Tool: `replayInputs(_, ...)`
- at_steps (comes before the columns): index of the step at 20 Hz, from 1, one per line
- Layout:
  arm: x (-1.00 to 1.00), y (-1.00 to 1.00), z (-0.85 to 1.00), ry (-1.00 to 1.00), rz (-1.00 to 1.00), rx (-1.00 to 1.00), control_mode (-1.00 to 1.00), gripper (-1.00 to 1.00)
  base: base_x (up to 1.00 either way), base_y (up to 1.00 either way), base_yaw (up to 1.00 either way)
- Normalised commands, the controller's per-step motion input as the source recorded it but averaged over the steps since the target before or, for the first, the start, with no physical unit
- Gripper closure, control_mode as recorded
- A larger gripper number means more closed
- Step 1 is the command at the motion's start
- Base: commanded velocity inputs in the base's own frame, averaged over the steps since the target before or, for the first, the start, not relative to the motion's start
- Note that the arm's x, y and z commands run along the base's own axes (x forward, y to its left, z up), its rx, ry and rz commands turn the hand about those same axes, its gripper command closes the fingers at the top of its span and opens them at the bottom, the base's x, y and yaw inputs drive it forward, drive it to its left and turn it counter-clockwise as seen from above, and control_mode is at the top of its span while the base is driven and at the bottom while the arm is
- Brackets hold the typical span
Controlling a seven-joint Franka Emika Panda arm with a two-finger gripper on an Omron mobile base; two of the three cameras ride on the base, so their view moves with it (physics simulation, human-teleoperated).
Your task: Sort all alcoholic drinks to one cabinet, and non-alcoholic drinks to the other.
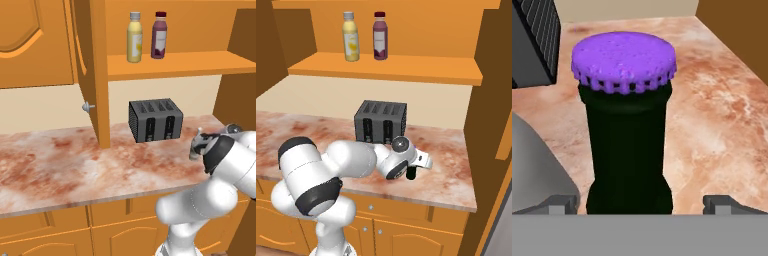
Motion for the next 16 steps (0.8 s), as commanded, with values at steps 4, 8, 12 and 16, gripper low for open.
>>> replayInputs(4, 0.14, -0.02, -0.11, 0.00, 0.00, 0.00, -1.00, -1.00, 0.00, 0.00, 0.00)
replayInputs(8, 0.09, -0.02, -0.09, 0.00, 0.00, 0.00, -1.00, -1.00, 0.00, 0.00, 0.00)
replayInputs(12, 0.00, 0.00, -0.01, 0.00, 0.00, 0.00, -1.00, 1.00, 0.00, 0.00, 0.00)
replayInputs(16, 0.00, 0.00, 0.00, 0.00, 0.00, 0.00, -1.00, 1.00, 0.00, 0.00, 0.00)
